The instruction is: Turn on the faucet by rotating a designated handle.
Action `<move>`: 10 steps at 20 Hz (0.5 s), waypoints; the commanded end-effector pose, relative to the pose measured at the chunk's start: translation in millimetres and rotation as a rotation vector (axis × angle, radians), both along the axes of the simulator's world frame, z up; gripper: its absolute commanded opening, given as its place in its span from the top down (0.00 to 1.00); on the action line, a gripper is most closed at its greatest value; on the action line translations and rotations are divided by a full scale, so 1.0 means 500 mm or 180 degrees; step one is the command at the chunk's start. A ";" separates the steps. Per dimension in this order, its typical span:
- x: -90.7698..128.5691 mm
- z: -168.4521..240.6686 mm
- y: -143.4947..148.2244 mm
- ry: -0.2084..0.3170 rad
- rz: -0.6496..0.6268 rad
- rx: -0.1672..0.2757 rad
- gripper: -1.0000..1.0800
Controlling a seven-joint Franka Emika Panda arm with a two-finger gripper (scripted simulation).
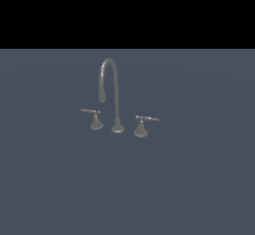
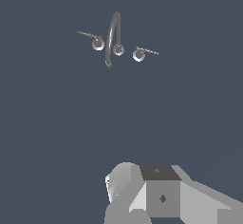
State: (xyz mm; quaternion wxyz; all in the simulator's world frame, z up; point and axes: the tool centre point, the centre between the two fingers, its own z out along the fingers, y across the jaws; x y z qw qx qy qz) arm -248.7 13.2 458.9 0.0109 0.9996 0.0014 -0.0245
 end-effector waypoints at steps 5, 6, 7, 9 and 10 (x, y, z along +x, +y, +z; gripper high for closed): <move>0.005 0.007 -0.004 -0.0055 -0.0021 -0.0008 1.00; 0.007 0.012 -0.006 -0.0086 -0.0032 -0.0013 1.00; 0.010 0.017 -0.009 -0.0122 -0.0045 -0.0019 1.00; 0.014 0.025 -0.013 -0.0185 -0.0065 -0.0030 1.00; 0.015 0.028 -0.015 -0.0205 -0.0071 -0.0034 1.00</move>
